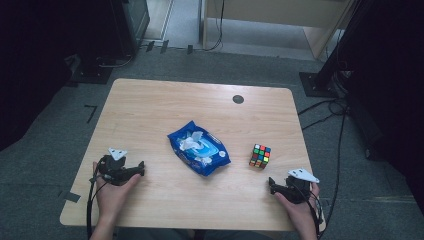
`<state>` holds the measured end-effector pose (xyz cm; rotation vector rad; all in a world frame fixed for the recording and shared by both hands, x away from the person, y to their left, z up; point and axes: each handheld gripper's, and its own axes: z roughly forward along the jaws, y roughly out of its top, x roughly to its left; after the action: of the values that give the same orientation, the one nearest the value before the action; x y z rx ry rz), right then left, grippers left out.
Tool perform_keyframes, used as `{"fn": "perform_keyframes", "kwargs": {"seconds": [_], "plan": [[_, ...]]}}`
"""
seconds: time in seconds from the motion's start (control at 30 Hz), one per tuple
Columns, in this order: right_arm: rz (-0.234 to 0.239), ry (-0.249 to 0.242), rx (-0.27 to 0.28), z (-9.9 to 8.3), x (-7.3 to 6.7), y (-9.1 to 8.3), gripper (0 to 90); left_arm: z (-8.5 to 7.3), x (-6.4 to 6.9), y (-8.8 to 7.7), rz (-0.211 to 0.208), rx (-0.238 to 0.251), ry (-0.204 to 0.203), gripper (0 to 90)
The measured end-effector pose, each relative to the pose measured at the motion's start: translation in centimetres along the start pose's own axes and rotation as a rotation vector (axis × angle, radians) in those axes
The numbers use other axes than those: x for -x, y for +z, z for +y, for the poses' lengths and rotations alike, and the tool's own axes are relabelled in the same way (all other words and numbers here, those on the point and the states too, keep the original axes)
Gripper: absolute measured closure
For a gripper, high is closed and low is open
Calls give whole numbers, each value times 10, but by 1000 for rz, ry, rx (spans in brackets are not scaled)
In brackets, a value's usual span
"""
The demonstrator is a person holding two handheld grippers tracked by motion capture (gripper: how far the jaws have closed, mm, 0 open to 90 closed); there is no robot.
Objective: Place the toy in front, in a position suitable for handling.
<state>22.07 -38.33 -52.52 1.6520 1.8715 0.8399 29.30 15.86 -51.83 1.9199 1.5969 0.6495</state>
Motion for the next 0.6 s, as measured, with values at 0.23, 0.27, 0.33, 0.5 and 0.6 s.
{"fn": "perform_keyframes", "kwargs": {"seconds": [0.23,0.27,0.33,0.5,0.6], "plan": [[3,-4,0,1,-1,1,108,-3,1,-7,5,2,16,12],[3,-4,0,1,-1,1,108,-4,4,-9,0,13,19,12],[2,-1,-1,1,-1,1,108,-4,10,-12,-22,31,20,13],[8,-8,-1,2,0,2,109,-3,33,-17,-80,68,70,13],[9,-8,-1,2,0,2,109,-1,55,-20,-145,97,99,13]]}}
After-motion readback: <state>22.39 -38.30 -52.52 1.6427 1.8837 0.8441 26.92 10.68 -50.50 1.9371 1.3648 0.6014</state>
